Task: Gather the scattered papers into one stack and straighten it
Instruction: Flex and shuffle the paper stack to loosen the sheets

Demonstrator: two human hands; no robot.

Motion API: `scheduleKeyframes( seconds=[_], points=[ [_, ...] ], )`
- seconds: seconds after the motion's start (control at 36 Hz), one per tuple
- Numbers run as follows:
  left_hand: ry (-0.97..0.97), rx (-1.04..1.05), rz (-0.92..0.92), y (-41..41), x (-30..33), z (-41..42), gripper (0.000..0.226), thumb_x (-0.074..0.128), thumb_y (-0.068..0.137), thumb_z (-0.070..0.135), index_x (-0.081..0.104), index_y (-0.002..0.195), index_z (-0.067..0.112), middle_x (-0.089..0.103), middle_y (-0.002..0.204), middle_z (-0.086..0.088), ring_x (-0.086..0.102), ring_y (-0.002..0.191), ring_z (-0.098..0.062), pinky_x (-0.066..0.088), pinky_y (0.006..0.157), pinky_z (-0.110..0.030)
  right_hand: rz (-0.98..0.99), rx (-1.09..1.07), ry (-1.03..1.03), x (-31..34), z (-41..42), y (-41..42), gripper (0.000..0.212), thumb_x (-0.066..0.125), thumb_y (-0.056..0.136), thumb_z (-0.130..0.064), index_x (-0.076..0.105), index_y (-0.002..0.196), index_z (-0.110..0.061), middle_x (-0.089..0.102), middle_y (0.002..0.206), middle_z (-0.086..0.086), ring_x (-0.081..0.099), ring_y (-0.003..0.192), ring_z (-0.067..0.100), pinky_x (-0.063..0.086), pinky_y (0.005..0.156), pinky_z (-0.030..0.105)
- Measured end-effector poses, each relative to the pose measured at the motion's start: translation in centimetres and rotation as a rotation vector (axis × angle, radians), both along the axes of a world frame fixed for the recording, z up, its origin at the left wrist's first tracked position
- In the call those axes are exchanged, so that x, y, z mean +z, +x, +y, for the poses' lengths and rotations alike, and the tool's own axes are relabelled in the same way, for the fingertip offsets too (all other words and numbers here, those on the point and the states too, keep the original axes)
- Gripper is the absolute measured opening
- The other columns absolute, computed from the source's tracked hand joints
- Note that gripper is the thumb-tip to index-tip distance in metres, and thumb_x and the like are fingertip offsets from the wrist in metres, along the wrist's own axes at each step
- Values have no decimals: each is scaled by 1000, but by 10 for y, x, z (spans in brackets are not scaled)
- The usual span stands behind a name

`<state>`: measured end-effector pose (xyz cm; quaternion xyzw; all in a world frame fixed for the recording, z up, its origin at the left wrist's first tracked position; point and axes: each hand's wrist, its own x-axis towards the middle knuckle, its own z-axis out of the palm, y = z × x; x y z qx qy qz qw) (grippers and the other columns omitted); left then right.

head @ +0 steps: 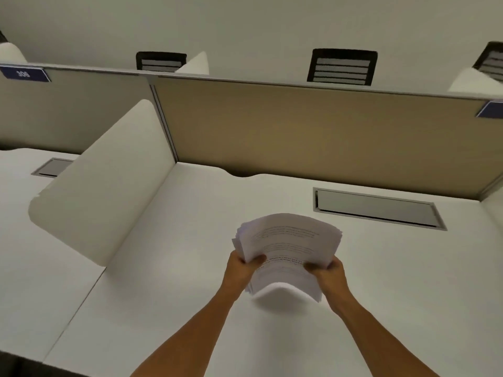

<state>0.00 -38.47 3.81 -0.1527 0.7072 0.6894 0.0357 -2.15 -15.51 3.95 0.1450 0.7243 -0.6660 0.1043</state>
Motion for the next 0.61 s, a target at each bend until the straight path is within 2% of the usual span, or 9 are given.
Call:
scheduleKeyframes(
  seconds=[0.06,0.14,0.19,0.31,0.39,0.44,0.56,0.61],
  points=[
    [-5,-12,-13,3,-3,14,31,81,68,31,72,96,37,77,93,3,72,89,-16,63,74,-35,-10,-27,5,-5,14,7,33,73,76,9,74,89,-21,78,81,-1,70,89,31,57,61,29],
    [-10,-14,-12,9,-5,33,27,82,67,33,72,89,45,77,88,10,73,82,-8,60,65,-23,-14,-62,11,-9,28,17,26,75,70,1,76,80,-23,77,76,-3,70,81,26,56,53,22],
    [-21,-32,-9,13,-5,43,28,82,67,33,72,91,46,77,89,11,73,82,-7,61,66,-23,-16,-77,8,-12,37,24,24,73,64,-5,77,78,-25,77,73,-3,69,73,20,55,53,17],
    [-79,-96,-9,20,-9,54,23,79,68,41,72,90,40,77,85,10,74,83,-14,61,65,-22,-47,-60,-9,-21,52,37,10,80,74,-11,75,73,-18,73,66,2,66,64,20,54,55,21],
    [-70,-113,30,20,-10,57,39,82,68,38,69,105,35,76,98,9,73,90,-12,61,68,-24,-34,-83,-29,-19,58,42,14,87,75,-17,78,82,-26,79,78,-1,74,67,14,55,54,16],
    [-60,-119,51,17,-6,58,40,84,68,37,70,106,35,76,100,9,72,92,-11,61,70,-26,-10,-79,-45,-13,61,42,23,89,72,-23,78,92,-27,80,86,-4,76,75,9,57,55,16],
    [-45,-170,93,9,0,61,46,81,70,40,69,112,28,73,105,-5,70,99,-23,62,80,-42,31,-26,-83,-3,66,38,33,88,70,-33,77,101,-30,80,93,-4,77,83,11,60,60,20],
    [-13,-173,78,8,2,64,50,81,70,43,65,116,35,72,108,2,69,100,-16,62,76,-34,38,-9,-94,-2,67,38,39,88,68,-37,76,104,-32,80,96,-5,77,85,11,61,63,22]
  ],
)
